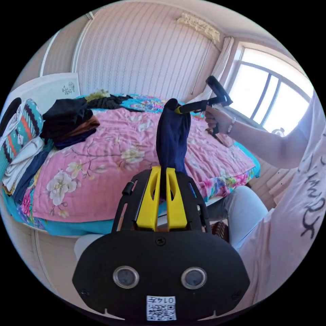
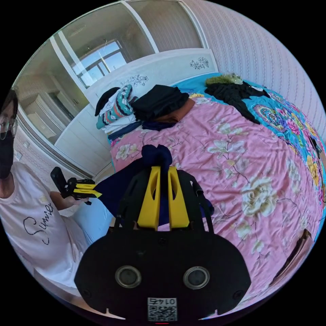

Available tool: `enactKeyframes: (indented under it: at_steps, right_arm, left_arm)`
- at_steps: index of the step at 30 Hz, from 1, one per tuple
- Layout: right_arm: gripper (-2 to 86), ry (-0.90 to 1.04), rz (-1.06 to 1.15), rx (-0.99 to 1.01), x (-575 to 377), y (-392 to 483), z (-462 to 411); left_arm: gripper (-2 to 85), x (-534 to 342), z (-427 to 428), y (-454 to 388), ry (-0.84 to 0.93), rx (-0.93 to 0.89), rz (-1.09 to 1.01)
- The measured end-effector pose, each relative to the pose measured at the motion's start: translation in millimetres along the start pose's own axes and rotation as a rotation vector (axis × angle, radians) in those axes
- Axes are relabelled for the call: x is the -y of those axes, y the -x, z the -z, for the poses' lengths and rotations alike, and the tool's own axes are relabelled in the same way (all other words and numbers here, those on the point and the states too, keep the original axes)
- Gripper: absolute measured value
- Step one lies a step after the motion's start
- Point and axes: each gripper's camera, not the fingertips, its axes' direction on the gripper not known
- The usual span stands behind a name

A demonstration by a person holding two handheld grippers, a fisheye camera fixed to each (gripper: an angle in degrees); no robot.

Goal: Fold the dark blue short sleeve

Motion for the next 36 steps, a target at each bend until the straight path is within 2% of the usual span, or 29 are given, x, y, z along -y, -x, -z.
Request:
enactKeyframes:
  at_steps: [4, 7, 9, 11, 13, 14, 16, 17, 19, 25, 27, 31, 33, 36]
  right_arm:
    - [2.1, 0.029, 0.077, -0.014, 52, 9, 9]
    - [2.5, 0.062, 0.193, -0.065, 137, 33, 0]
    - [3.3, 0.086, 0.227, -0.122, 243, 56, -20]
    - [4.8, 0.024, 0.187, -0.137, 323, 73, -37]
    - [7.4, -0.005, 0.099, -0.254, 378, 83, -66]
    - [10.0, 0.047, 0.027, -0.322, 396, 85, -91]
    - [13.8, 0.100, 0.030, -0.314, 393, 89, -122]
    - [15.3, 0.119, 0.077, -0.301, 377, 91, -137]
    - [14.9, 0.149, 0.156, -0.313, 333, 85, -151]
    - [13.1, 0.282, 0.137, -0.263, 81, 16, -115]
    - [12.0, 0.350, 0.010, -0.274, -30, -10, -73]
    - [11.5, 0.344, -0.303, -0.361, -175, -46, 10]
    - [11.4, 0.254, -0.516, -0.387, -254, -67, 69]
    - [11.3, 0.084, -0.722, -0.408, -333, -89, 134]
  left_arm:
    - [-0.2, 11, -1, 11, -0.083, 0.038, 0.049]
    - [-0.3, 34, -2, 40, -0.178, 0.064, 0.114]
    - [-0.1, 68, 6, 70, -0.308, 0.166, 0.118]
    - [0.4, 100, 4, 104, -0.346, 0.283, 0.134]
    - [1.8, 124, -5, 153, -0.317, 0.392, 0.247]
    - [3.4, 127, -15, 188, -0.275, 0.459, 0.365]
    - [4.7, 111, -25, 229, -0.206, 0.457, 0.523]
    - [4.5, 92, -29, 240, -0.195, 0.413, 0.579]
    - [3.9, 63, -34, 231, -0.204, 0.351, 0.538]
    - [2.4, -8, -62, 128, -0.111, 0.285, 0.275]
    - [2.4, -20, -76, 70, -0.063, 0.252, 0.082]
    - [3.9, -27, -113, -8, 0.022, 0.194, -0.131]
    - [4.4, -20, -147, -46, 0.059, 0.105, -0.189]
    - [4.6, 2, -199, -93, 0.102, 0.000, -0.264]
